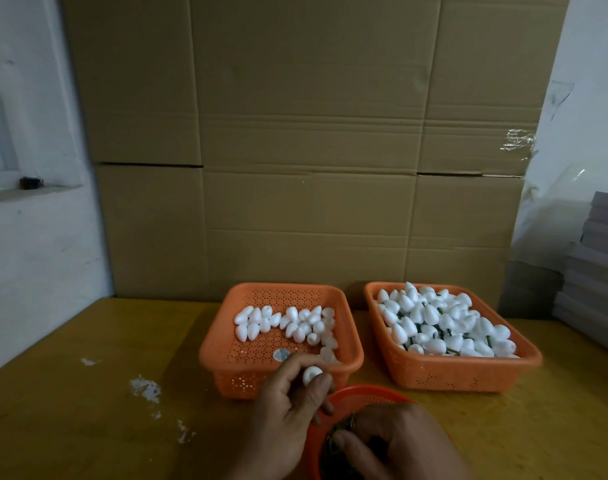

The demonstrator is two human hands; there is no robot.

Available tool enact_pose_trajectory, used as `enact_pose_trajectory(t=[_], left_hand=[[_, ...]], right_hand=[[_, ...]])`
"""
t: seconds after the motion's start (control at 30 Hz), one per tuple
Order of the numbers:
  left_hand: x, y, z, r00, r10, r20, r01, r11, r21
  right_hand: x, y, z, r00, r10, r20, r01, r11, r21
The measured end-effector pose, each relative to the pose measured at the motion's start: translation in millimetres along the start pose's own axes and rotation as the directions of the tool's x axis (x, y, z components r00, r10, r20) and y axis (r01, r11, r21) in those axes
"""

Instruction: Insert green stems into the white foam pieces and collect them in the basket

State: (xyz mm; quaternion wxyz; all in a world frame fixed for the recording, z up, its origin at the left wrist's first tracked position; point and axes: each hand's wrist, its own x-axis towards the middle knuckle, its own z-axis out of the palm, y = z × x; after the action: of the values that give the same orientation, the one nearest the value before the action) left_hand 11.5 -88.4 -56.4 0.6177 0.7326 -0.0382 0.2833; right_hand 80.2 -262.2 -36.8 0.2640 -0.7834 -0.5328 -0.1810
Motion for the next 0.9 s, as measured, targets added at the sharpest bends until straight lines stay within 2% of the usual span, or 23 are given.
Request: enact_pose_trajectory(t=[0.27,0.47,0.6,0.77,0.9], left_hand=[[-5,-5,1,1.0,-0.02,0.004,0.02,1.0,-0.017],[-5,-12,2,0.996,-0.064,0.057,0.067,0.997,-0.047],[-4,-13,1,0.998,-0.034,0.061,0.036,0.999,-0.025],[-4,-17,1,0.996,-0.058,0.072,0.064,0.994,-0.088],[-5,-16,2,0.996,-0.025,0.09,0.029,0.998,-0.05]], right_hand=[[-2,-6,-3,1.0,-0.004,0.015,0.004,1.0,-0.018],[-3,-8,-2,1.0,0.012,0.01,-0.012,1.0,-0.02],[-3,-9,-4,0.998,0.045,0.047,-0.045,0.999,-0.003],[-7,-6,-5,0.995,0.077,0.068,-0.079,0.996,0.027],[-7,-8,-8,0.994,0.092,0.062,-0.094,0.995,0.04]])
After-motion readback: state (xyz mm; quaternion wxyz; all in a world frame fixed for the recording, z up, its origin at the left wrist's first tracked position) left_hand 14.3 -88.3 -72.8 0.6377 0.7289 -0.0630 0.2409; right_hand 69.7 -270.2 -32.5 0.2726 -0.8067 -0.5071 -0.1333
